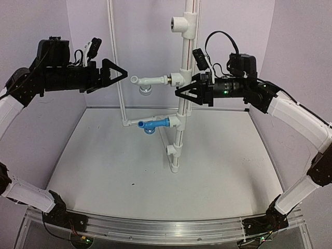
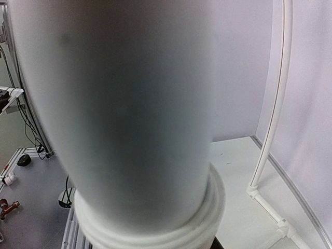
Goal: Install the water faucets
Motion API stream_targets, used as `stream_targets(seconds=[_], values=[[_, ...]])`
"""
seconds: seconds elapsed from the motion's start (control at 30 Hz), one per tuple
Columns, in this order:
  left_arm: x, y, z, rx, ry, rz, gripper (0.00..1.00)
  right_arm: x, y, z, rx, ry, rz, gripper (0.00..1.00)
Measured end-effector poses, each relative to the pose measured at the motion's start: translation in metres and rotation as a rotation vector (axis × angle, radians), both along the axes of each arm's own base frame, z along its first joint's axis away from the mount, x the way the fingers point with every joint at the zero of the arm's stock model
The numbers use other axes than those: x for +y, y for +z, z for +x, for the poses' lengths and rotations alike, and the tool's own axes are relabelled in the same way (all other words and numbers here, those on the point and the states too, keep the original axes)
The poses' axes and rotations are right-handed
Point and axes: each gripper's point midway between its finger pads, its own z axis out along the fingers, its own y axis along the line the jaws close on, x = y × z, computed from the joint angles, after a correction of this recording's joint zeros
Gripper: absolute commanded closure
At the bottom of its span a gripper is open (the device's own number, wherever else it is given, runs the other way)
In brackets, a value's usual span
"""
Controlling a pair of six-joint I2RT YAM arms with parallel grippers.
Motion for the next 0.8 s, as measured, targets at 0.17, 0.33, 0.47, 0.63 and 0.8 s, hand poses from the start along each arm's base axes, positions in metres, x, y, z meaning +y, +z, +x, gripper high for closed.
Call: stream_targets(seconds=[0.17, 0.33, 0.47, 0.63, 0.8], values=[[0.005, 0.0, -0.018, 0.24, -0.003, -0.187, 0.0, 0.0, 0.0, 0.001, 0.0, -0.002, 0.0, 1.0], [0.017, -0.01, -0.021, 0.445, 0.004, -0.37, 0.33, -0.001, 0.001, 0.001, 0.001, -0.004, 0.001, 1.0], [0.021, -0.038, -0.025, 0.606, 0.023, -0.434, 0.56, -0.002, 0.001, 0.003, 0.004, -0.008, 0.001, 1.0], [0.005, -0.054, -0.027, 0.715, -0.059, -0.505, 0.8, -0.003, 0.001, 0.004, 0.005, -0.012, 0.001, 1.0], [-0.011, -0.058, -0.021, 0.764, -0.135, -0.559, 0.9, -0.003, 0.001, 0.005, 0.007, -0.014, 0.003, 1.0]])
